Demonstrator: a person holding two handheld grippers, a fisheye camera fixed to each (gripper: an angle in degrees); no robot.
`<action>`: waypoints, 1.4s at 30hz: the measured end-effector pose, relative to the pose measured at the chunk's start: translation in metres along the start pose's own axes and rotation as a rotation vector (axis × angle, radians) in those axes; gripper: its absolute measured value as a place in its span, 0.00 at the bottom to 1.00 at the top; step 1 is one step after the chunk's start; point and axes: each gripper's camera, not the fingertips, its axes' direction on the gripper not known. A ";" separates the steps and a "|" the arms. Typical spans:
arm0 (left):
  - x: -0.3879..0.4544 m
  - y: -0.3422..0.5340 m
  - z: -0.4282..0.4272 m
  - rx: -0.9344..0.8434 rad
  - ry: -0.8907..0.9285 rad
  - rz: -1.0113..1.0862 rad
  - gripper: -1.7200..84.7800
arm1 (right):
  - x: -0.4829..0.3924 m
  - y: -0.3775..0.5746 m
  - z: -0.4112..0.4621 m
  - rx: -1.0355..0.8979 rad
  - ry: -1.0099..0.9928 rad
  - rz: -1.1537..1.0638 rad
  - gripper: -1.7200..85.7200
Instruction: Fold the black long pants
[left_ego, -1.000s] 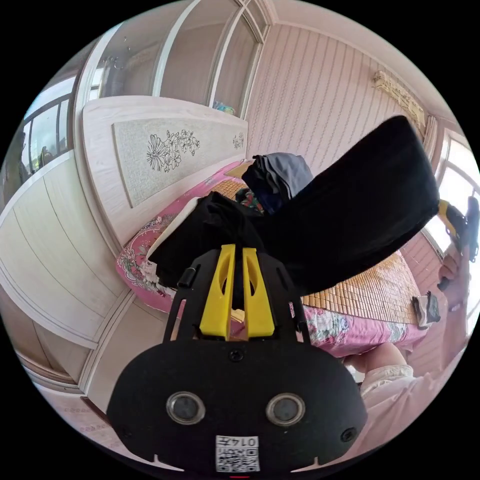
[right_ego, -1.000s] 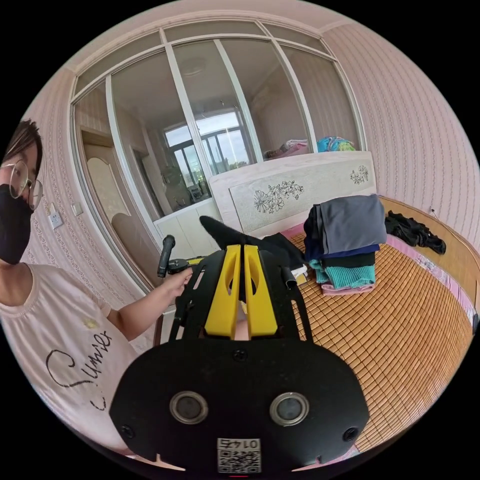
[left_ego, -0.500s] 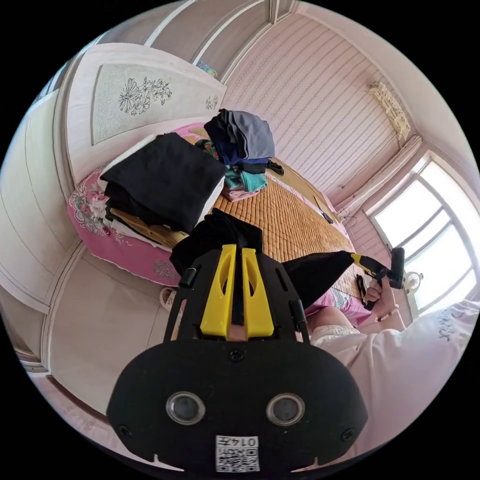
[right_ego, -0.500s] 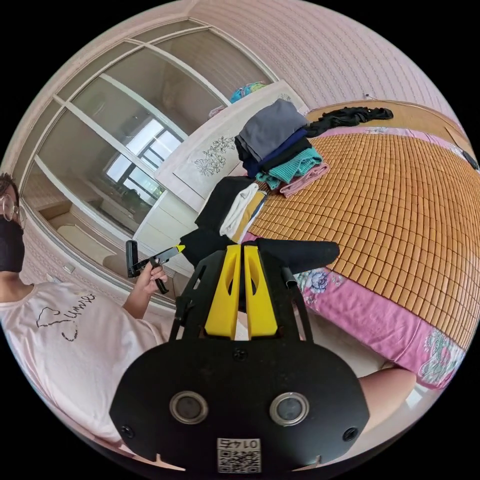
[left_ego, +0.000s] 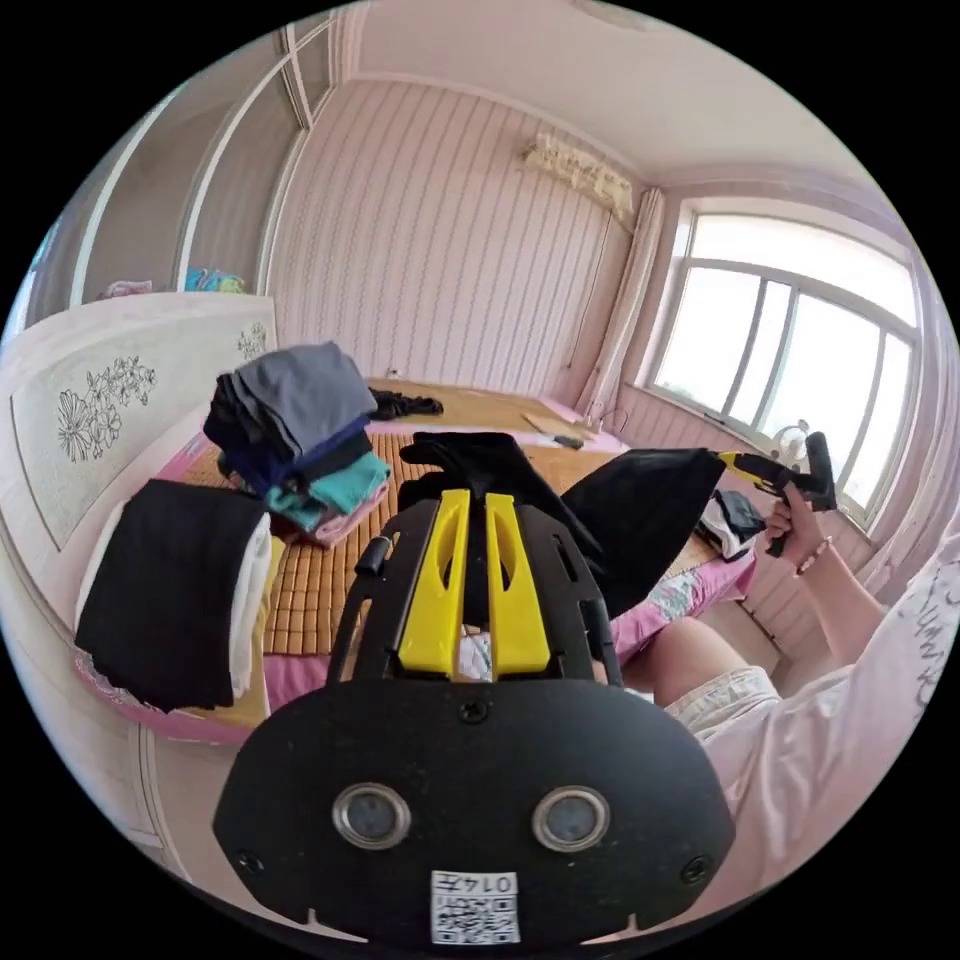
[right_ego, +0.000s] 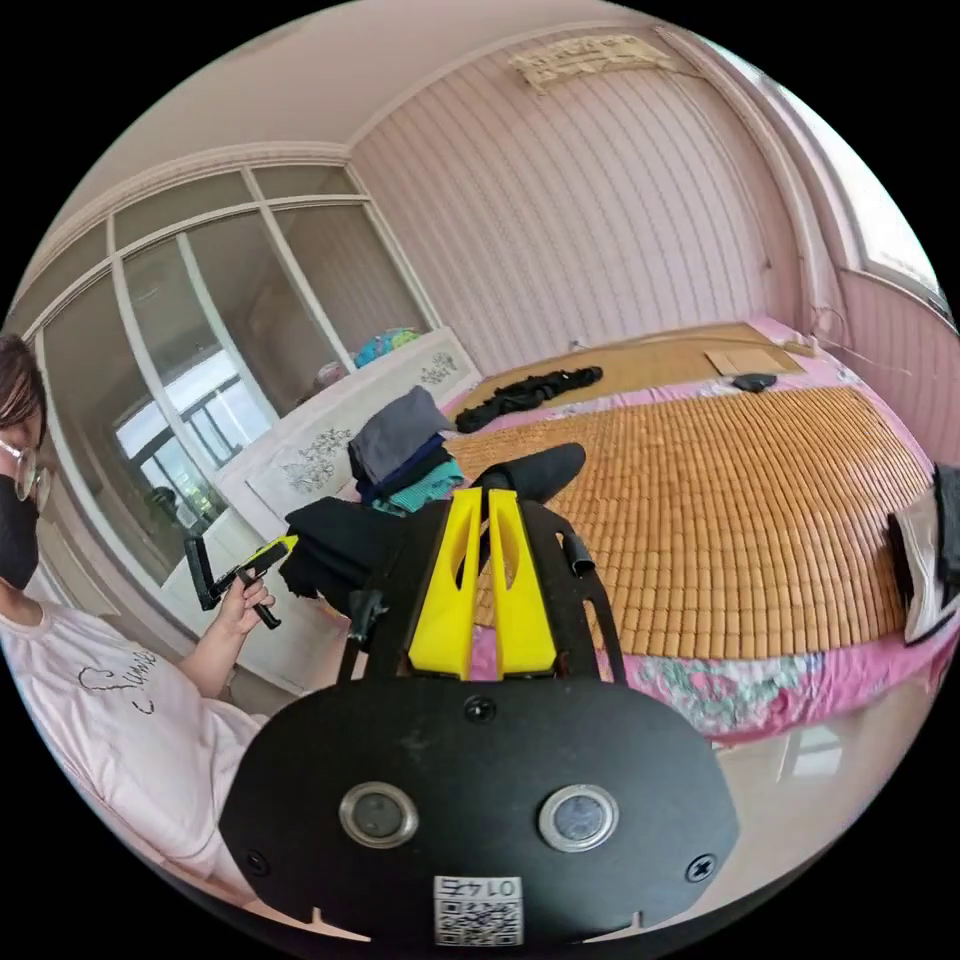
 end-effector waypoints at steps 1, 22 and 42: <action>-0.006 0.008 0.025 -0.072 0.003 -0.031 0.04 | 0.026 0.011 0.007 -0.079 0.077 0.081 0.03; 0.008 0.092 0.209 -0.469 -0.020 -0.099 0.12 | -0.134 0.052 0.322 -0.877 0.073 -0.658 0.17; 0.037 0.021 0.364 -0.662 -0.128 0.144 0.14 | 0.066 -0.056 0.023 -0.201 0.375 0.068 0.03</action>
